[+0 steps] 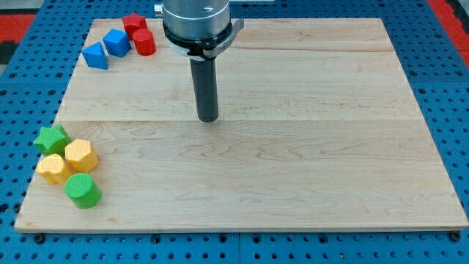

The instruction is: Point your arm to the center left

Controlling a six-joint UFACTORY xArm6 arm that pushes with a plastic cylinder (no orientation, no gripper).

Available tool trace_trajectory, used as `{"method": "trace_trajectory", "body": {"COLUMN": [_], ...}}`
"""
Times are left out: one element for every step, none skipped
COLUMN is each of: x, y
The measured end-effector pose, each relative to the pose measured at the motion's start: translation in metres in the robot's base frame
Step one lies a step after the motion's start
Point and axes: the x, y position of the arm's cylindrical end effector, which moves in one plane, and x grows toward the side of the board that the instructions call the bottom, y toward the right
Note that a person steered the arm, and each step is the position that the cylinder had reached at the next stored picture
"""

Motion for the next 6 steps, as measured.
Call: {"method": "trace_trajectory", "body": {"x": [0.0,-0.01,-0.037,-0.019,-0.033,0.025], "y": [0.0,-0.014,-0.052,-0.159,-0.259,-0.26]}}
